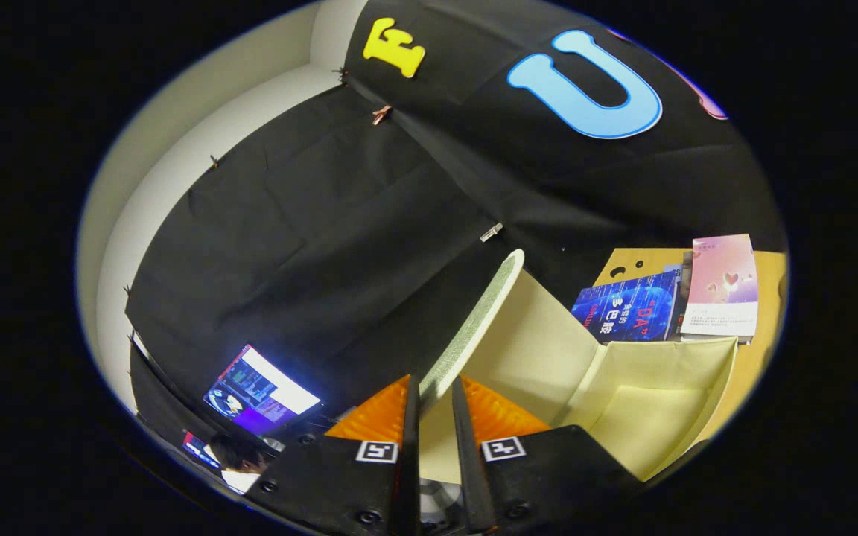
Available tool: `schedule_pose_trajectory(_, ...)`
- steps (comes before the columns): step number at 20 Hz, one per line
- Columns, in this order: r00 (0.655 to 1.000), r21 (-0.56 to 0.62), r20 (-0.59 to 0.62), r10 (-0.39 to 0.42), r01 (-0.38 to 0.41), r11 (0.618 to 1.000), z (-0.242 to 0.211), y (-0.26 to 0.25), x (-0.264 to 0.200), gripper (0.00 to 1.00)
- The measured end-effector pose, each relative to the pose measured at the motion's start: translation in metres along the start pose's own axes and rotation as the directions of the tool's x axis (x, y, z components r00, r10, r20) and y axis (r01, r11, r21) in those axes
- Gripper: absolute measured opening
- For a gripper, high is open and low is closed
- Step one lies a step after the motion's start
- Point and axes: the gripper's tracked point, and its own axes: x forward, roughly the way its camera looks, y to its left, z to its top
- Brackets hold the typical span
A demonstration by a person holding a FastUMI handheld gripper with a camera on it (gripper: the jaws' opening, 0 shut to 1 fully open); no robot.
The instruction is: Open the storage box then place both shoes into the box .Put the left shoe in first, then the right shoe, with the right side of both shoes facing outward in a uniform manner.
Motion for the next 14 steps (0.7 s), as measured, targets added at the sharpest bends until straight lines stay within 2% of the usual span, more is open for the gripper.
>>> schedule_pose_trajectory(3,0.999,-0.041,-0.012,-0.036,0.036,0.999,-0.012,-0.004,0.006,0.44)
schedule_pose_trajectory(6,0.997,-0.074,-0.013,-0.081,0.08,0.994,-0.014,-0.01,0.003,0.76)
schedule_pose_trajectory(8,0.993,-0.081,-0.003,-0.115,0.114,0.99,-0.012,-0.019,-0.003,0.87)
schedule_pose_trajectory(10,0.987,-0.09,0.016,-0.159,0.16,0.983,-0.007,-0.03,-0.018,0.96)
schedule_pose_trajectory(14,0.955,-0.137,0.078,-0.287,0.295,0.945,0.003,-0.063,-0.073,0.96)
